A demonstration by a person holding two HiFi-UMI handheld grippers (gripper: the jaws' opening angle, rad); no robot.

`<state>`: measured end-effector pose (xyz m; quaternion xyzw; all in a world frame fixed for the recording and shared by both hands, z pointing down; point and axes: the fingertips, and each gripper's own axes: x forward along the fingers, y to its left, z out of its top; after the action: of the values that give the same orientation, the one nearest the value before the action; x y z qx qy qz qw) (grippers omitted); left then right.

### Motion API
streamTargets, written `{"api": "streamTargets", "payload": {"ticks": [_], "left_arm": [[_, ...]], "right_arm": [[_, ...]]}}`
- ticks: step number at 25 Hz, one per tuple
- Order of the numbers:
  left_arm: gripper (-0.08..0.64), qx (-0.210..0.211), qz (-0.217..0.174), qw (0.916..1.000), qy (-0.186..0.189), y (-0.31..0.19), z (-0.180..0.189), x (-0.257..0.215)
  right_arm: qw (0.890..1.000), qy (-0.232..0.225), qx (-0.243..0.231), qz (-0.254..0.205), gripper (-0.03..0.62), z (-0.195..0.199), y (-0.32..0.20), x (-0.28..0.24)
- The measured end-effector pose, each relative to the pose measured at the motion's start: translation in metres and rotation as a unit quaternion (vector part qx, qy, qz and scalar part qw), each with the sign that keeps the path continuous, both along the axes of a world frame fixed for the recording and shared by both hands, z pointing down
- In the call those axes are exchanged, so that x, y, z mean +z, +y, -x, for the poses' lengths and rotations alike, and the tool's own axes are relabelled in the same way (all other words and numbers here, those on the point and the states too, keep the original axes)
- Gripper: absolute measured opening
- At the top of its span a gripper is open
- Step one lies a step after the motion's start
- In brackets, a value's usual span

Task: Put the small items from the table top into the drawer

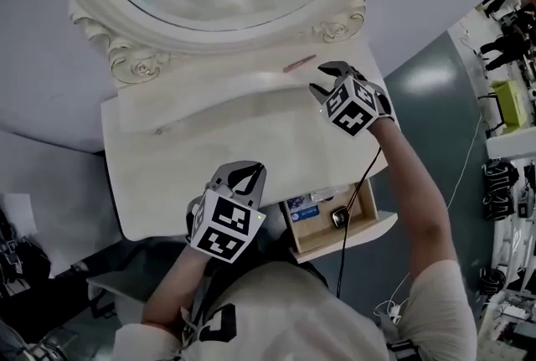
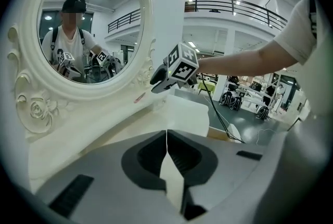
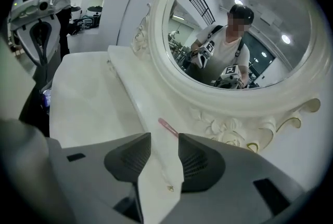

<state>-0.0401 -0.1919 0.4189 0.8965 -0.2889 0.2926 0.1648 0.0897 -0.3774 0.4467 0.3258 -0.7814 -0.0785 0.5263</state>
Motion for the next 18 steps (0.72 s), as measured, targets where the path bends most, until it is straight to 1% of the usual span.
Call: {"api": "streamTargets", "payload": {"ticks": [6, 15, 18], "left_arm": [[0.058, -0.013, 0.006, 0.9999, 0.007, -0.016, 0.012, 0.006], [0.058, -0.018, 0.024, 0.9995, 0.01, -0.02, 0.017, 0.018], [0.058, -0.019, 0.027, 0.9994, 0.009, -0.02, 0.019, 0.02]], "right_arm": [[0.999, 0.024, -0.02, 0.016, 0.172, 0.007, -0.021, 0.019], [0.997, 0.051, -0.05, 0.022, 0.172, 0.012, -0.047, 0.033], [0.994, 0.071, -0.074, 0.029, 0.172, 0.015, -0.053, 0.04]]}}
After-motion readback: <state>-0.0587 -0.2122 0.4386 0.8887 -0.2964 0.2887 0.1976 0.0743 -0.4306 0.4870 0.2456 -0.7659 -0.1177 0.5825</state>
